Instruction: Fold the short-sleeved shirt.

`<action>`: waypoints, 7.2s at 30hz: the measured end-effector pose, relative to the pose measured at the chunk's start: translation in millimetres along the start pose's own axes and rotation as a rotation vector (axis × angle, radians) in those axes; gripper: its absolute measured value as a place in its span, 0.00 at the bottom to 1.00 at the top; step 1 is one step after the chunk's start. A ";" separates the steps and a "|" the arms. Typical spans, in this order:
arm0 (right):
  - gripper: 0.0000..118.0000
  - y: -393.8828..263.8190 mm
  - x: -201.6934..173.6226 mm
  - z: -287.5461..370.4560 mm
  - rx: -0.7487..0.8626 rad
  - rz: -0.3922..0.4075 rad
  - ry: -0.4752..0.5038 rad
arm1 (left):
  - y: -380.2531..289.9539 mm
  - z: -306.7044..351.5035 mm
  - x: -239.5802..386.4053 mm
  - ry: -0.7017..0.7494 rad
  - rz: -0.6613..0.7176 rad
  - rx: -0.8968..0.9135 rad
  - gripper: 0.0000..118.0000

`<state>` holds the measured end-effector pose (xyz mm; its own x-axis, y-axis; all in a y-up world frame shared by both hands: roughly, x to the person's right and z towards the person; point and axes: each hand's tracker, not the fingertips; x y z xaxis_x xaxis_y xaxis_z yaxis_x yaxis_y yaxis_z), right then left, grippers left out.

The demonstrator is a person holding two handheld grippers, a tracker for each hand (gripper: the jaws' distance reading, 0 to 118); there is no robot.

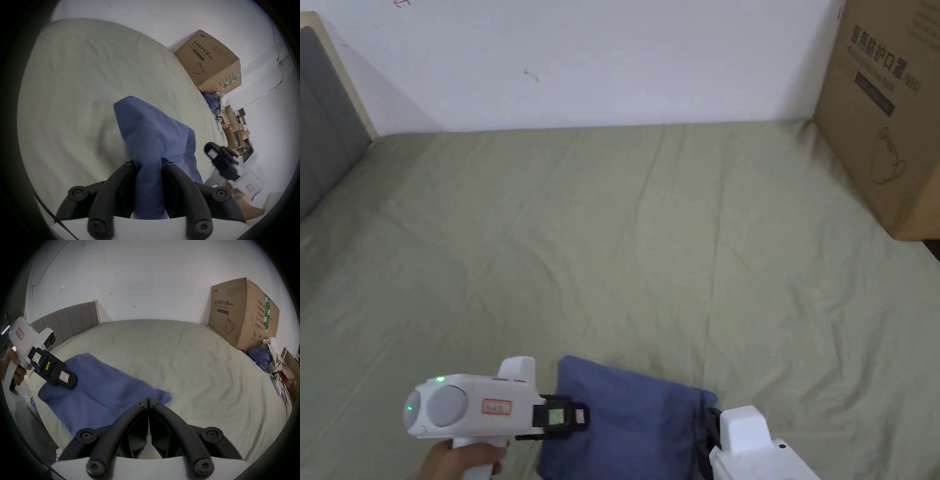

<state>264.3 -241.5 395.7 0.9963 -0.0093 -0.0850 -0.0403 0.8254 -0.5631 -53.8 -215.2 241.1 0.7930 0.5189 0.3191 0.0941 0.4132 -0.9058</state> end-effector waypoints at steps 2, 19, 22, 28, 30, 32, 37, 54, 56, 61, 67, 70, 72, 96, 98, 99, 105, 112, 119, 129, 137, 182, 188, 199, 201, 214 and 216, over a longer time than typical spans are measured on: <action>0.00 8.2 -0.3 2.0 0.020 0.006 -0.004 | 11.1 24.1 -24.1 0.069 -0.006 0.005 0.18; 0.00 66.7 -14.5 -29.7 0.088 0.041 -0.007 | 53.5 190.6 -221.9 0.503 0.167 0.034 0.18; 0.00 72.8 -15.3 -36.7 0.095 0.048 -0.012 | 52.2 193.8 -235.4 0.534 0.196 0.036 0.18; 0.00 77.2 -15.6 -42.9 0.089 0.049 -0.021 | 53.7 184.8 -243.9 0.556 0.215 0.036 0.34; 0.00 78.5 -15.8 -41.4 0.091 0.054 -0.019 | 54.5 185.1 -238.6 0.574 0.232 0.037 0.38; 0.00 81.4 -14.9 -37.1 0.096 0.055 -0.018 | 55.2 189.3 -233.2 0.626 0.218 0.068 0.63; 0.00 95.4 -8.5 -19.5 0.141 0.040 -0.024 | 60.9 206.8 -195.2 0.674 0.127 0.179 0.81; 0.00 187.7 40.8 95.9 0.425 0.016 -0.091 | 48.3 228.2 49.7 0.754 -0.181 0.802 0.76; 0.00 192.5 48.4 108.0 0.451 0.013 -0.095 | 40.3 217.7 76.5 0.754 -0.237 0.865 0.73; 0.00 196.0 62.7 129.0 0.494 0.032 -0.127 | 22.8 188.8 127.3 0.689 -0.299 1.010 0.71; 0.00 188.6 76.7 143.1 0.513 0.043 -0.172 | 4.4 151.2 170.6 0.614 -0.363 1.088 0.37; 0.00 184.0 82.6 148.2 0.518 0.015 -0.175 | -4.6 138.1 180.4 0.559 -0.392 1.108 0.03; 0.00 181.7 84.6 150.7 0.521 0.013 -0.190 | -8.1 127.9 188.7 0.563 -0.403 1.102 0.00; 0.00 176.6 87.3 154.5 0.520 0.004 -0.216 | -10.5 120.8 200.0 0.521 -0.424 1.093 0.00; 0.00 177.0 86.9 155.3 0.522 0.004 -0.216 | -10.8 121.0 199.9 0.524 -0.428 1.094 0.00; 0.00 177.2 86.6 155.7 0.523 0.004 -0.216 | -10.7 121.3 199.9 0.526 -0.429 1.094 0.00; 0.00 177.8 85.5 158.4 0.531 0.008 -0.215 | -11.9 122.5 199.5 0.522 -0.432 1.091 0.00; 0.00 176.1 85.4 158.6 0.526 0.012 -0.215 | -12.4 123.0 199.6 0.517 -0.423 1.090 0.00; 0.00 175.9 86.0 159.7 0.525 0.015 -0.221 | -12.8 123.0 198.4 0.518 -0.421 1.091 0.00; 0.00 175.3 86.5 159.9 0.523 0.018 -0.226 | -11.7 122.3 198.7 0.509 -0.420 1.086 0.00; 0.00 175.1 88.3 159.9 0.521 0.018 -0.234 | -11.2 120.7 199.0 0.508 -0.423 1.082 0.00; 1.00 170.7 89.6 161.3 0.528 0.011 -0.307 | -12.4 118.7 195.6 0.531 -0.398 1.097 1.00; 1.00 171.2 90.4 161.8 0.532 -0.001 -0.302 | -12.3 119.7 194.7 0.526 -0.389 1.099 1.00; 1.00 173.6 90.5 162.7 0.540 0.004 -0.310 | -12.1 119.4 193.5 0.527 -0.389 1.101 1.00; 1.00 173.8 90.7 162.4 0.539 0.007 -0.307 | -12.1 119.2 193.4 0.523 -0.392 1.100 1.00; 1.00 173.5 89.6 160.2 0.532 0.015 -0.303 | -12.9 119.7 194.8 0.516 -0.397 1.112 1.00; 1.00 173.5 89.6 159.8 0.529 0.016 -0.305 | -12.7 120.0 194.4 0.515 -0.396 1.114 1.00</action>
<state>358.5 -9.0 421.8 0.9758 0.1025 0.1931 -0.0900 0.9933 -0.0723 27.0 -29.8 348.1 0.9895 -0.0258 0.1419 0.0225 0.9994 0.0248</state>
